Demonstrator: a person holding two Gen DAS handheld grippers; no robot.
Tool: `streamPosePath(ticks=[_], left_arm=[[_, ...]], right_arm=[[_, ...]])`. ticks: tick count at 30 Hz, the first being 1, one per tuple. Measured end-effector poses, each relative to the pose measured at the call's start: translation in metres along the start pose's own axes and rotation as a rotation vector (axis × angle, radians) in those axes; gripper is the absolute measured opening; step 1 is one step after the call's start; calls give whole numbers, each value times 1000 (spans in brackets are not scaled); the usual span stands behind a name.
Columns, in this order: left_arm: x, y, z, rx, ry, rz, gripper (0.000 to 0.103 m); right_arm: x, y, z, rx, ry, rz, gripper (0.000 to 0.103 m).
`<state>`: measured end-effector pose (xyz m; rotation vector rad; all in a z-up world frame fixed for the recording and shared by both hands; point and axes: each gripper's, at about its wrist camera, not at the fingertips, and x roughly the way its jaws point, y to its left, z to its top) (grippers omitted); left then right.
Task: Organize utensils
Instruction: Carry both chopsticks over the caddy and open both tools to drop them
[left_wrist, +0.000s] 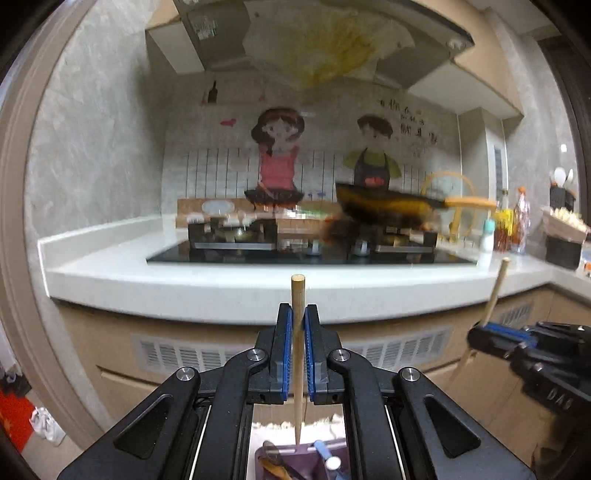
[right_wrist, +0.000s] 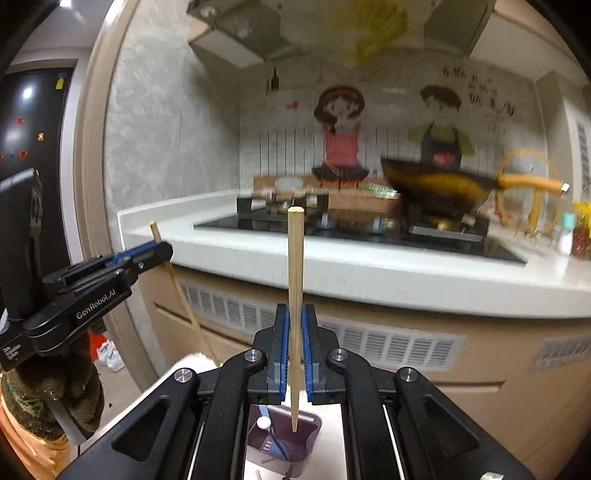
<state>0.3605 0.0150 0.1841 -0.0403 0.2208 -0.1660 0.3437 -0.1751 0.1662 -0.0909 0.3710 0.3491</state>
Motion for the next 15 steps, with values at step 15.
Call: streamPosePath(ticks=[15], left_arm=[[75, 19, -134, -104, 386, -73, 12]], right_arm=[[111, 4, -114, 30, 376, 78, 25]])
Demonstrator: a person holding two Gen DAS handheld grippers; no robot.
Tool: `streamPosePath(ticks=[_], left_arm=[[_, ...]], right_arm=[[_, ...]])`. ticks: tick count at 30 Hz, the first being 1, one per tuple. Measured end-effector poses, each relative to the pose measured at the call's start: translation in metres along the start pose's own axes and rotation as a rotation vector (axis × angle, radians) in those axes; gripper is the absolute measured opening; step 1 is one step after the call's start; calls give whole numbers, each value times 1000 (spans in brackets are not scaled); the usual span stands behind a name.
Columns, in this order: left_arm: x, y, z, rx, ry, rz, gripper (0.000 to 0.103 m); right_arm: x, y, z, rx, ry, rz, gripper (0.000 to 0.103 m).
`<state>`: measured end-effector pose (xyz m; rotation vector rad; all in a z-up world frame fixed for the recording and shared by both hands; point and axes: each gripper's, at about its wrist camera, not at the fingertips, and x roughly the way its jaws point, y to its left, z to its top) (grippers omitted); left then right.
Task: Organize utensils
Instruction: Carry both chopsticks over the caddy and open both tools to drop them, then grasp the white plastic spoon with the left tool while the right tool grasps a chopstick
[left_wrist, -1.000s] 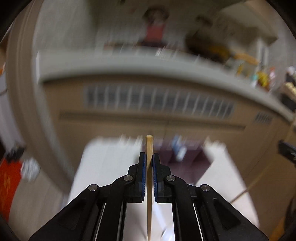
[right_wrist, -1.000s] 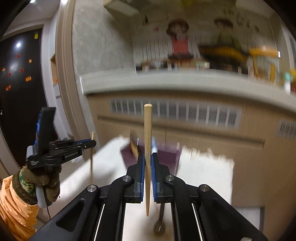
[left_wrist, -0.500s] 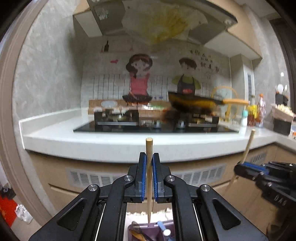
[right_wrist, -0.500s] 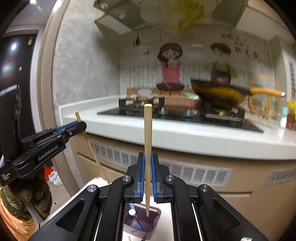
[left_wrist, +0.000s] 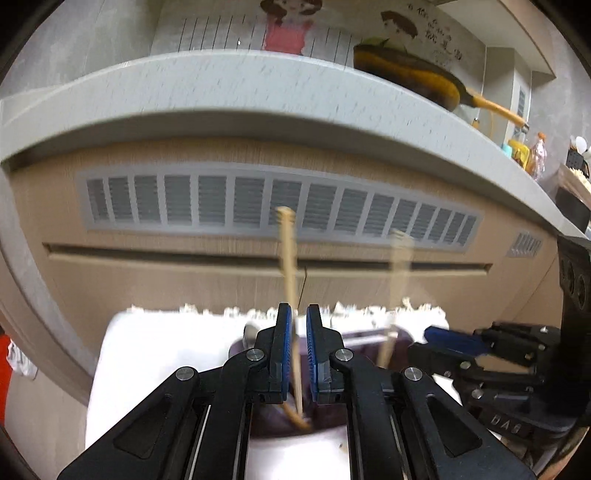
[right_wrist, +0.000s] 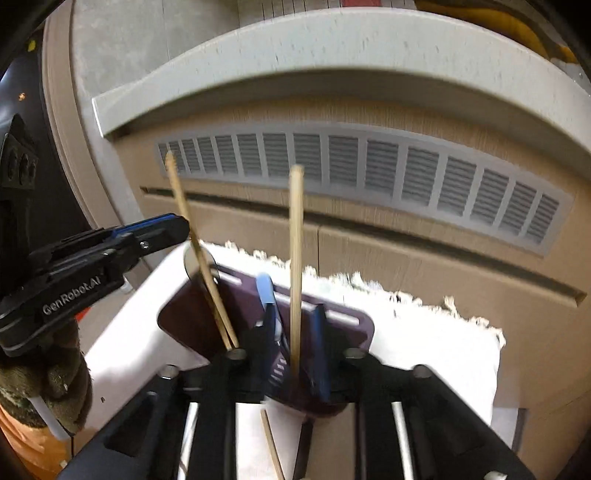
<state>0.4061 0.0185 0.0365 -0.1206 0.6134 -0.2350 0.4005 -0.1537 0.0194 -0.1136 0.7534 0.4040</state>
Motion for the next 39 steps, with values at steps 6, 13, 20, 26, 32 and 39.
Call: streamPosePath(ticks=[6, 13, 20, 26, 32, 39], left_arm=[[-22, 4, -34, 16, 33, 22, 42], [-54, -29, -118, 216, 210, -85, 44], [-90, -61, -188, 297, 368, -150, 46], [-116, -60, -188, 228, 324, -97, 61], [-134, -55, -176, 192, 284, -67, 70], [-123, -27, -175, 98, 294, -21, 74]], right_arm=[[-24, -3, -19, -32, 1, -29, 34], [-61, 7, -82, -111, 77, -16, 50], [-88, 29, -163, -146, 262, 161, 50], [-113, 86, -229, -335, 437, 375, 50], [-110, 118, -270, -476, 541, 401, 37], [-94, 117, -271, -490, 568, 338, 21]])
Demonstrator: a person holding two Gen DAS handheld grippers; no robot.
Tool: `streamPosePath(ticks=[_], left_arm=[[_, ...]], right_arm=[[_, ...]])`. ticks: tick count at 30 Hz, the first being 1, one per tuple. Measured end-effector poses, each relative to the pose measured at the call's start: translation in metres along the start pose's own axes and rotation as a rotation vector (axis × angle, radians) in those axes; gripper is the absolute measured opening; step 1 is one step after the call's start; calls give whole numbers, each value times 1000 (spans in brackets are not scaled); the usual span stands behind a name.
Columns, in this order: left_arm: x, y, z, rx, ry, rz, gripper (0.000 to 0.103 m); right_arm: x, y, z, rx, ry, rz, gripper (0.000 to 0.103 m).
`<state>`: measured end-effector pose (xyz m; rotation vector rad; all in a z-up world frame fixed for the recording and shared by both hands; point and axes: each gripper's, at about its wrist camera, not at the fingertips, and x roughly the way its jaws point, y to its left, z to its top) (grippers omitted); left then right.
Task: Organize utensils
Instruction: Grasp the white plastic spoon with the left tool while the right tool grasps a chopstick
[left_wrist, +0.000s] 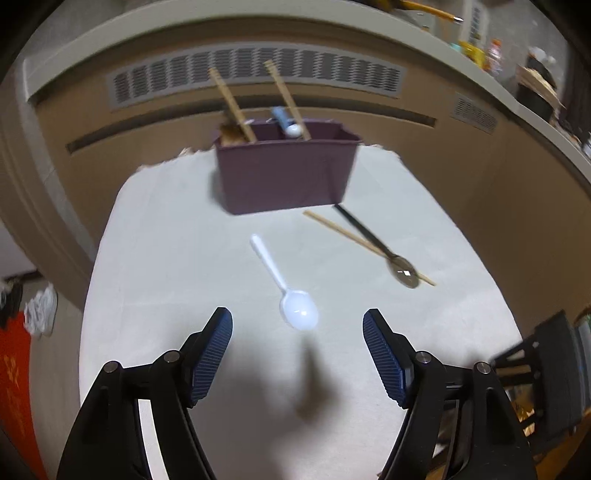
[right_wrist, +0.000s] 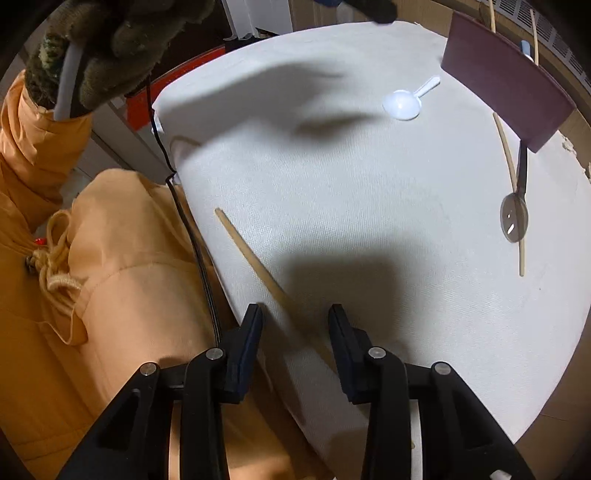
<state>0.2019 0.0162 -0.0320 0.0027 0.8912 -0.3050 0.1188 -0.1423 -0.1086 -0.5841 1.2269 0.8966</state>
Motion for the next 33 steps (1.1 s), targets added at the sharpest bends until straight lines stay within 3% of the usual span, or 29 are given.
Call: streamPosePath(ticks=[2, 4, 14, 20, 22, 28, 29, 31, 33], left_arm=[[10, 8, 1, -38, 18, 8, 74], [21, 18, 1, -80, 40, 19, 74], [70, 27, -1, -122, 120, 32, 74], [99, 16, 24, -138, 102, 31, 71], [111, 18, 37, -164, 107, 57, 57], [152, 24, 64, -171, 155, 182, 40], [152, 24, 65, -164, 149, 186, 38], [154, 18, 67, -125, 138, 177, 16], [152, 14, 65, -97, 128, 149, 11]], right_arm=[[-1, -4, 3, 19, -2, 10, 10], [-5, -10, 8, 37, -24, 7, 6], [-40, -102, 29, 312, -237, 10, 6], [-32, -118, 47, 397, -291, -52, 6], [-33, -119, 46, 406, -305, -72, 6], [-39, -125, 49, 424, -348, -67, 6], [-39, -126, 50, 429, -356, -69, 6], [-40, -130, 51, 444, -372, -67, 6], [-42, -133, 52, 460, -385, -61, 6]])
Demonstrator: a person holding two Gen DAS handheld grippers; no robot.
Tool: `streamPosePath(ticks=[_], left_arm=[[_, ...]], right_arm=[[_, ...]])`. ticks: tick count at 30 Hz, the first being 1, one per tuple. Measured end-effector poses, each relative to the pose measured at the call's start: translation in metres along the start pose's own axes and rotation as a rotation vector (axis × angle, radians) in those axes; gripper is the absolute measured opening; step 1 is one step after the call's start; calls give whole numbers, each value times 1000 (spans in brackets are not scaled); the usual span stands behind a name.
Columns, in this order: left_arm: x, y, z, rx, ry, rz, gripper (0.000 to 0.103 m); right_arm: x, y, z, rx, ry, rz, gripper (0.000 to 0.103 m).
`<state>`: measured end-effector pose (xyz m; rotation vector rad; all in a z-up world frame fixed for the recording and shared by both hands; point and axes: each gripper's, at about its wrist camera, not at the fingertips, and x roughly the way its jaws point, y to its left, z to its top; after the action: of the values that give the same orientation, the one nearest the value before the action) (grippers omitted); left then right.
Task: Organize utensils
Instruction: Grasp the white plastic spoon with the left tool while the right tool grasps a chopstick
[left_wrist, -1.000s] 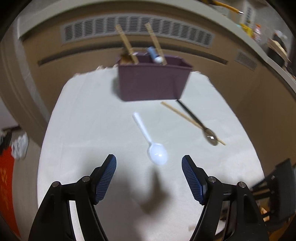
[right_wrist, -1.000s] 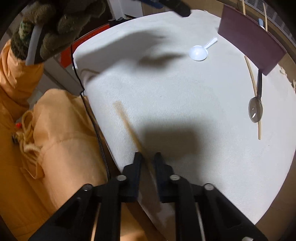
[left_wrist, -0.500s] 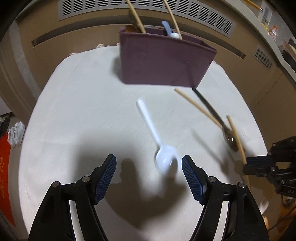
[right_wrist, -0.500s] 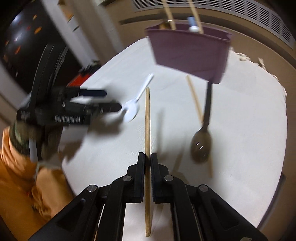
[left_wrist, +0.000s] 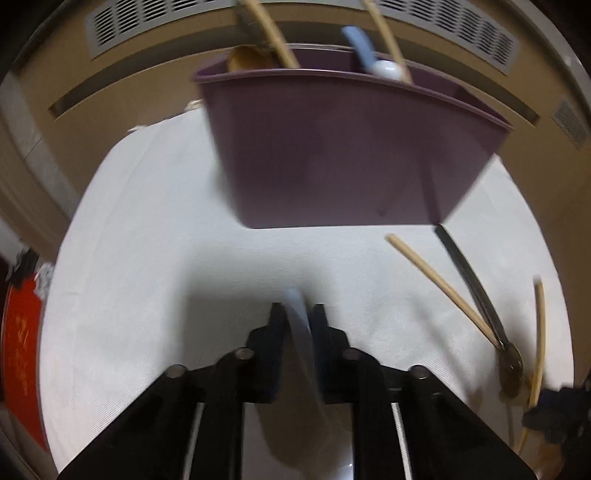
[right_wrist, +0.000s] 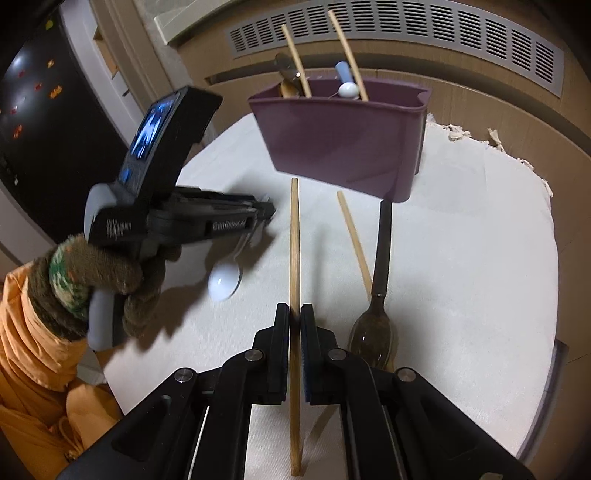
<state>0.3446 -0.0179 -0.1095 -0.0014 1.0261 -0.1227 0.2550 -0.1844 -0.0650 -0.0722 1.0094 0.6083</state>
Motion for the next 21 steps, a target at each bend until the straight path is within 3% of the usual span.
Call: streamPosePath(ticks=[4, 11, 15, 17, 21], left_arm=[[-21, 1, -14, 6, -54, -57, 11], [-99, 16, -36, -36, -224, -166, 11], [-149, 21, -24, -39, -349, -224, 11], [-177, 25, -7, -44, -425, -263, 11], [-236, 19, 33, -16, -658, -279, 11]], right_arm=[[-4, -5, 4, 29, -35, 17, 6], [-32, 0, 3, 41, -106, 23, 6], [-67, 7, 15, 43, -222, 64, 6], [-97, 13, 28, 28, -321, 70, 6], [-156, 29, 70, -38, -502, -22, 6]])
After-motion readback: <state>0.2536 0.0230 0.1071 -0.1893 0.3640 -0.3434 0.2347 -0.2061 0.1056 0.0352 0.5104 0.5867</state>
